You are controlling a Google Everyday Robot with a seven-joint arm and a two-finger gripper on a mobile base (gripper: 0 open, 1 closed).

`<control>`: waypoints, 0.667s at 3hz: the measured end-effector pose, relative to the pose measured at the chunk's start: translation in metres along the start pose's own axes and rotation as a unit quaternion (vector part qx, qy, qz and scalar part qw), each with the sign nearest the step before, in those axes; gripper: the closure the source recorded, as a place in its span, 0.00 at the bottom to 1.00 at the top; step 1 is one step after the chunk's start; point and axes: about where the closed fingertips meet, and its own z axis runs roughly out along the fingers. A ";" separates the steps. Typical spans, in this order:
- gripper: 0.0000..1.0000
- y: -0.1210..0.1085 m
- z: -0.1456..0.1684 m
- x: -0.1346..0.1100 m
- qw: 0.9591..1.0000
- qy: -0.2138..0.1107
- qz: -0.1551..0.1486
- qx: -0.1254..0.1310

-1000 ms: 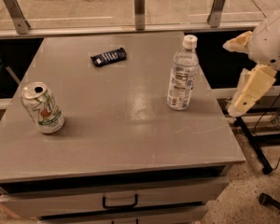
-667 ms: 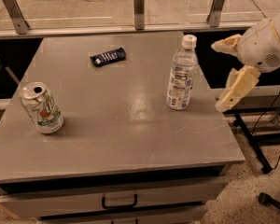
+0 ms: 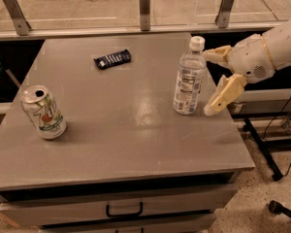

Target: Pick blue plastic bottle

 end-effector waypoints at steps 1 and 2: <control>0.26 0.000 0.023 -0.014 0.998 -0.055 0.028 -0.021; 0.48 0.000 0.030 -0.022 0.995 -0.079 0.045 -0.030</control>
Offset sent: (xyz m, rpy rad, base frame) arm 0.0101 0.0431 -0.0005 0.2440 0.1138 -0.0018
